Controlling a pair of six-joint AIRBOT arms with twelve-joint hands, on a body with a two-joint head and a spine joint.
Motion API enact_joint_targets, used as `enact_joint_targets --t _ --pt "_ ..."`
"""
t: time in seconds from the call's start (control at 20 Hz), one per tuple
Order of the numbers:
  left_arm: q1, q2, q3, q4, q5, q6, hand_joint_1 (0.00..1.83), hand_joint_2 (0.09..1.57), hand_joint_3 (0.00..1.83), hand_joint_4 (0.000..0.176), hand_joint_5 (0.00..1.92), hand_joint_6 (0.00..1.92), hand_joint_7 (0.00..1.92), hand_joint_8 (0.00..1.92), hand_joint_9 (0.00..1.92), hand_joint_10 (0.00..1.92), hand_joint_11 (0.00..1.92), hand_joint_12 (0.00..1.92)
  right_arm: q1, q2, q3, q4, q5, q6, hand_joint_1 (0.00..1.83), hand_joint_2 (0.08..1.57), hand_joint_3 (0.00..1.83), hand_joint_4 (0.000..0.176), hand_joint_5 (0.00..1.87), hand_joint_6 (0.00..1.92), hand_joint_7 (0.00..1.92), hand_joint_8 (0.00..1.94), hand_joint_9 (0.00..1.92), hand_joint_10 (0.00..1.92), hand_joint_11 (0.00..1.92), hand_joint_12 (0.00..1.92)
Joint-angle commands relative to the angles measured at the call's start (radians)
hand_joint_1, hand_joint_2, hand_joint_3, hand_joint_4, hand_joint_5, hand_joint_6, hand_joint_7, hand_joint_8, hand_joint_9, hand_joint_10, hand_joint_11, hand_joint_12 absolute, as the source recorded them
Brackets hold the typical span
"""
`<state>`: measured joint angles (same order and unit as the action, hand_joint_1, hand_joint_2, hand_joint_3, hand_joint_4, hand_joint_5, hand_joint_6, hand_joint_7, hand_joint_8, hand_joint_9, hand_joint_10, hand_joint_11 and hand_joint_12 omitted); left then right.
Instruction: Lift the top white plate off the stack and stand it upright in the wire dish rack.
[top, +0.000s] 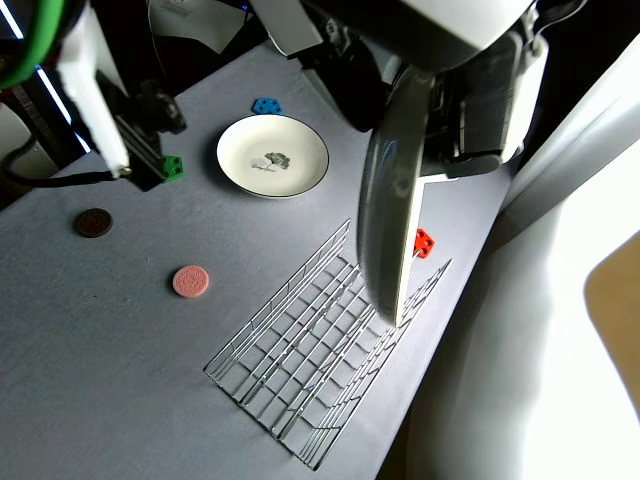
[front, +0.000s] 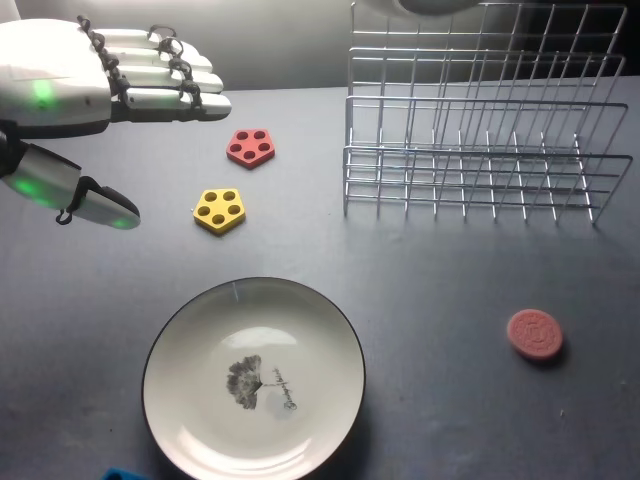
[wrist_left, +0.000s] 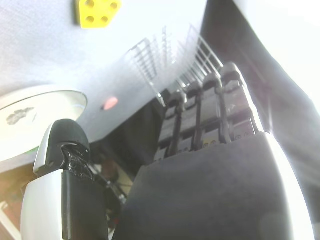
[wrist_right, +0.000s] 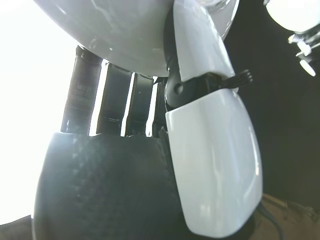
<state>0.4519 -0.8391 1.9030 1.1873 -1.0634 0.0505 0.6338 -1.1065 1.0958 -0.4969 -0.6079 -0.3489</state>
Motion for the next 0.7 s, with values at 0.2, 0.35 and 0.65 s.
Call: enact_joint_targets --t 0.2,0.35,0.65 --pt "-0.041 0.010 -0.020 -0.080 -0.038 -0.006 0.23 1.10 0.00 0.000 0.00 0.00 0.02 0.00 0.01 0.00 0.00 0.13 0.035 0.028 -0.023 -0.022 0.087 0.003 1.49 1.13 0.00 0.000 0.78 1.17 0.92 0.82 1.00 0.91 0.79 1.57" --pt "-0.063 0.016 -0.023 -0.064 -0.037 -0.012 0.35 1.09 0.00 0.000 0.04 0.01 0.05 0.01 0.04 0.01 0.01 0.01 0.042 0.037 -0.031 -0.022 0.075 0.003 1.48 1.15 0.00 0.000 0.74 1.25 0.87 0.88 0.94 0.98 0.77 1.60" --pt "-0.118 0.024 -0.035 -0.002 -0.026 -0.023 0.39 1.05 0.00 0.000 0.05 0.00 0.07 0.00 0.06 0.00 0.00 0.16 0.052 0.056 -0.052 -0.016 0.042 0.004 1.50 1.03 0.00 0.000 0.98 0.92 1.18 0.44 1.20 0.55 1.00 1.32"
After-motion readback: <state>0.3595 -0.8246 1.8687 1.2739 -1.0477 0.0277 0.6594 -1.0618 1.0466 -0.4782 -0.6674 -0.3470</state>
